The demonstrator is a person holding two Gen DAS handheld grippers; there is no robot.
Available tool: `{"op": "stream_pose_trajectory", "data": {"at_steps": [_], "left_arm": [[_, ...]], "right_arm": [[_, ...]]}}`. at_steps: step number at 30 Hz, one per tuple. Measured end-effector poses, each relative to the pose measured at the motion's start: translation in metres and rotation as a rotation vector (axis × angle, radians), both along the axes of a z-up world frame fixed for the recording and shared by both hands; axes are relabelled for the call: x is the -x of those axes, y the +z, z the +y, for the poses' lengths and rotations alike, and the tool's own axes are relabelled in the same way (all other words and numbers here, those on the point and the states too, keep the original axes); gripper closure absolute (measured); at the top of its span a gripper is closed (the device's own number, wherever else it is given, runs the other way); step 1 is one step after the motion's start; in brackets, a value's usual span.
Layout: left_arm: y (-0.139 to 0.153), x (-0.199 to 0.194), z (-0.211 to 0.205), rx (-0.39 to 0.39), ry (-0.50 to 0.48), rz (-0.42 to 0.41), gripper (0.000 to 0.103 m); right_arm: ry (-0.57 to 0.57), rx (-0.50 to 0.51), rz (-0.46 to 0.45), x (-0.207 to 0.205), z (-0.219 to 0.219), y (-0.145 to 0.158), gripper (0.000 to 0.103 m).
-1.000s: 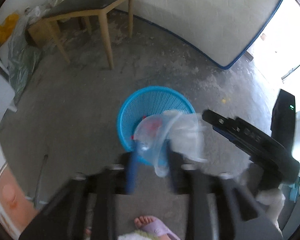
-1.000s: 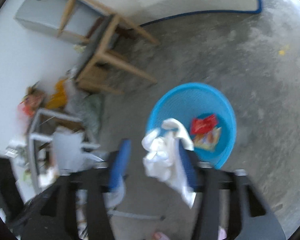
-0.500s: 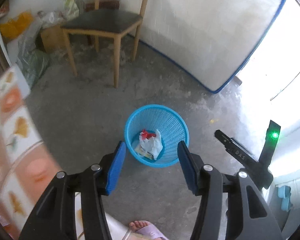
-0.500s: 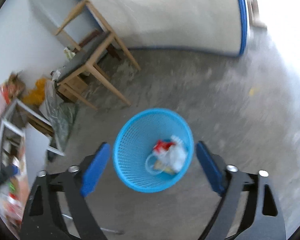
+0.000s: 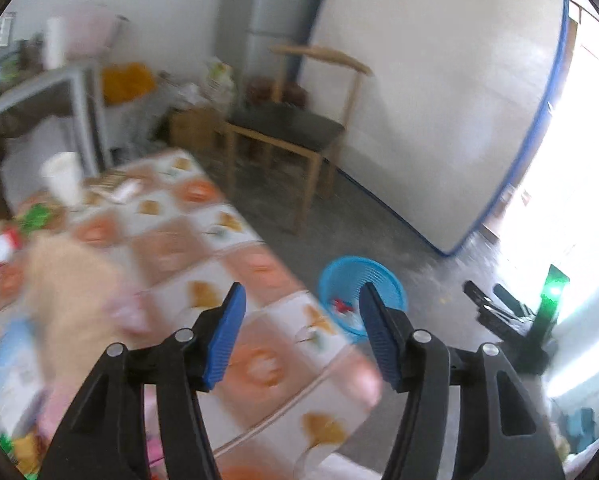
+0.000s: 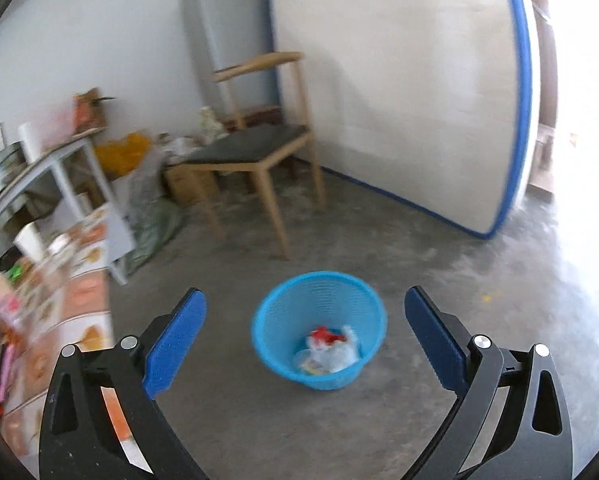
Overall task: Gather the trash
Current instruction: 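Grasp the pink sponge with the right gripper while the left gripper grasps the blue-white box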
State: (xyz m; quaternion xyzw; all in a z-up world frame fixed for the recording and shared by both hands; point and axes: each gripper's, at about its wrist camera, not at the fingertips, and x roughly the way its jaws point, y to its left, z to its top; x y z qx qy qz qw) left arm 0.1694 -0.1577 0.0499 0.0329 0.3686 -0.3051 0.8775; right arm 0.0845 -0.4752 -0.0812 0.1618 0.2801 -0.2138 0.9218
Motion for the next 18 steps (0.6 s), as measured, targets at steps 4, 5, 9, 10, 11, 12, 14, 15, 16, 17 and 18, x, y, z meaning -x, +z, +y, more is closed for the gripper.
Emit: {"op": "stream_pose_trajectory", "data": {"at_steps": [4,5,9,10,11,12,14,15,16,17,18], "left_arm": [[0.014,0.012,0.072,0.028,0.123,-0.046,0.041],[0.017,0.013,0.089,0.034,0.151,-0.055,0.039],[0.028,0.022,0.158,0.046,0.279,-0.097,0.035],[0.029,0.024,0.173,0.052,0.307,-0.097,0.035],[0.030,0.025,0.189,0.064,0.334,-0.093,0.034],[0.030,0.026,0.204,0.081,0.353,-0.084,0.033],[0.027,0.024,0.230,0.122,0.370,-0.048,0.033],[0.026,0.022,0.238,0.135,0.371,-0.028,0.032],[0.024,0.019,0.247,0.152,0.370,-0.005,0.032],[0.020,0.014,0.258,0.177,0.363,0.021,0.032],[0.018,0.011,0.265,0.190,0.371,0.043,0.032]], "right_arm": [[0.130,-0.052,-0.021,-0.012,0.027,0.016,0.007],[0.170,-0.066,-0.025,-0.016,0.035,0.020,0.007],[0.329,-0.107,-0.028,-0.033,0.070,0.034,0.007],[0.360,-0.114,-0.028,-0.035,0.080,0.036,0.007],[0.402,-0.122,-0.028,-0.040,0.090,0.039,0.007],[0.432,-0.127,-0.028,-0.043,0.101,0.041,0.007],[0.514,-0.158,-0.026,-0.051,0.124,0.044,0.007],[0.564,-0.184,-0.024,-0.058,0.135,0.046,0.007],[0.600,-0.203,-0.024,-0.061,0.148,0.049,0.007],[0.625,-0.217,-0.023,-0.065,0.159,0.052,0.007],[0.655,-0.233,-0.020,-0.068,0.169,0.054,0.008]]}}
